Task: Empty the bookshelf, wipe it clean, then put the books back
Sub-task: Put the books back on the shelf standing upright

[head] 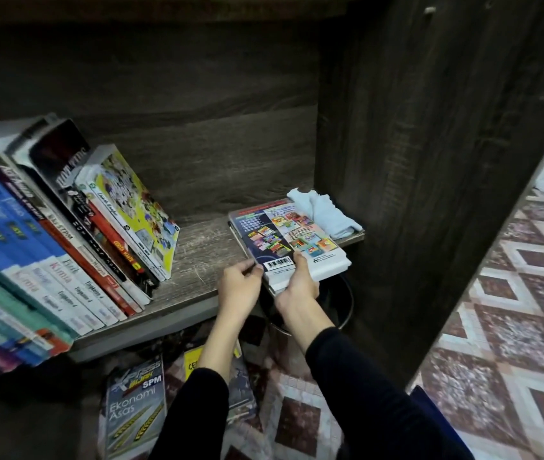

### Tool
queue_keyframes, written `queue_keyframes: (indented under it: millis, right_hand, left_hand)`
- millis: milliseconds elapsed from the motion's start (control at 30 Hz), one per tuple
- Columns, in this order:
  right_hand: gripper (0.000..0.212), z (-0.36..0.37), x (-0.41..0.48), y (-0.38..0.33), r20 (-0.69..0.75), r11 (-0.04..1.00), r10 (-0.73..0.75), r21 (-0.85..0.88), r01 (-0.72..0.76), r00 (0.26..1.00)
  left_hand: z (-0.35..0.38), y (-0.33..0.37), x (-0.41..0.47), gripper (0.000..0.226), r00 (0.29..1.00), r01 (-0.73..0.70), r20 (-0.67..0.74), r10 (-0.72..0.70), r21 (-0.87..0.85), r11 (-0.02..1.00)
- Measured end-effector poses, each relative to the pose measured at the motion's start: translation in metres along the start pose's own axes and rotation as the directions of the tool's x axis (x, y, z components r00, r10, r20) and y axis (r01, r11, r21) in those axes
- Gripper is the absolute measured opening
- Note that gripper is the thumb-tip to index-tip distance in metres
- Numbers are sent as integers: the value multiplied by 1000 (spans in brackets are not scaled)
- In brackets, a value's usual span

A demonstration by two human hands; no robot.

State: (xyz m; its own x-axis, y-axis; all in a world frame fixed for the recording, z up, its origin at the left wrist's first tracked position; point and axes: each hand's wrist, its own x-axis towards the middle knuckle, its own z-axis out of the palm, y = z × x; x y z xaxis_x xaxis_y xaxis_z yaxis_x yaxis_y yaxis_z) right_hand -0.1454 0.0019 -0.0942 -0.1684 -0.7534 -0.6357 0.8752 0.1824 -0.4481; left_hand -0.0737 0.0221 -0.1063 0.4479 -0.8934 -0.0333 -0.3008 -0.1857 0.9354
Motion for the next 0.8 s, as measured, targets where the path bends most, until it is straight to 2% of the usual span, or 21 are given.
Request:
queue_keyframes:
  millis: [67,133,233,300,367,433,500,567,633,733,800]
  right_hand:
    - [53,2,6,1,-8,999,-26,-41,26,1000]
    - [74,0,13,1,-75,974,-78,-218,60,994]
    - [111,-11,20,-12,-115,799,-244,-586,133,963]
    - [124,-16,23,-25,-23,588,-412,-770,246,911]
    - [127,-18,23,-37,170,243,-556,-903,355,813]
    - [121,-17,24,-45,378,-87,-573,-910,404,728]
    - [117,-11,25,-53,483,-260,-494,-876,407,723]
    - [118,-3,26,-61,513,-318,-400,-855,410,760]
    - [115,3,28,-66,521,-333,-347,-846,416,780]
    - [107,11,26,-65,531,-339,-335,-839,426,779]
    - [106,16,23,-66,517,-336,-339,-847,412,786]
  left_hand:
    - [1,-2,-2,20,998,-13,67,16,-42,999]
    - [0,-3,-3,24,997,-17,76,21,-46,999]
    - [3,-5,0,28,999,30,42,-27,-85,996]
    - [5,-4,1,31,997,74,27,-71,-116,991]
    - [8,-1,2,34,995,104,6,-104,-127,986]
    - [11,2,3,38,993,113,-20,-115,-97,989]
    - [13,4,3,39,995,89,-45,-91,-43,995]
    - [14,4,2,33,997,47,-60,-46,18,999]
    - [16,4,1,26,999,0,-49,3,57,998]
    - [15,3,4,26,1000,26,-10,-26,39,999]
    - [11,3,9,22,995,91,37,-90,-38,995]
